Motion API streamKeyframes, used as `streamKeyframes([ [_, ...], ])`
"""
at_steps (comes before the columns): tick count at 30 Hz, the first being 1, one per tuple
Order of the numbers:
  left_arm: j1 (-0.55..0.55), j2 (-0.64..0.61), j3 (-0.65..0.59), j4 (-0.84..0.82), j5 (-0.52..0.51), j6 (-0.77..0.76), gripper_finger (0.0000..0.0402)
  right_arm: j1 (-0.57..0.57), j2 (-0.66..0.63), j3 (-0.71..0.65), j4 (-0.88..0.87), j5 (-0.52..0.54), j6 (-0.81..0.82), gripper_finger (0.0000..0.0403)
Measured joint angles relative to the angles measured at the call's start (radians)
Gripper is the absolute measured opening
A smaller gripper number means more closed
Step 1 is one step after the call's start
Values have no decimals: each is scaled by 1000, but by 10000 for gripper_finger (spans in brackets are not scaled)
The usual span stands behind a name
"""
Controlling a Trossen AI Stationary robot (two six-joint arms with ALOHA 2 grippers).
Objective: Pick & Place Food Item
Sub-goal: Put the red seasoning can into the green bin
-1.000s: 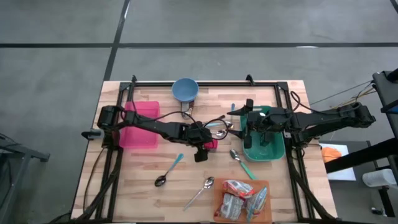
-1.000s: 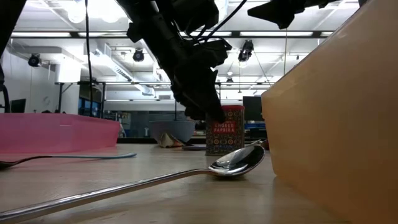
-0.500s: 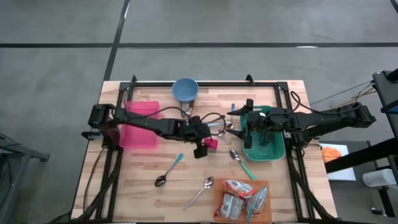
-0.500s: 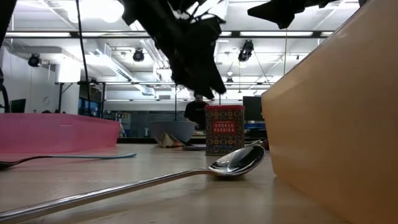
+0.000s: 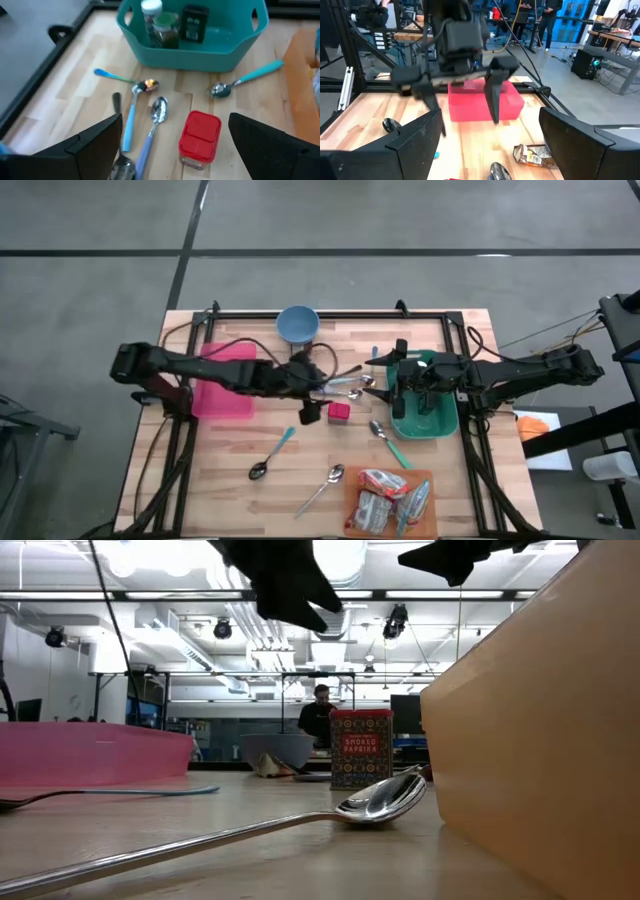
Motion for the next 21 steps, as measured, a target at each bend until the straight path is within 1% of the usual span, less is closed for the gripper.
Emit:
streamKeyframes([
  [4, 0, -142, -149, 129, -10, -3, 368, 0, 0, 0, 1, 0, 0, 331],
  [8, -1, -306, -352, 305, -10, 5, 368, 0, 0, 0, -6, 0, 0, 331],
  [11, -1, -431, -490, 392, -4, 8, 368, 0, 0, 0, -10, 0, 0, 331],
  [15, -1, -590, -629, 420, 2, 10, 368, 0, 0, 0, -12, 0, 0, 331],
  [21, -1, -821, -762, 391, 22, 10, 368, 0, 0, 0, -15, 0, 0, 331],
])
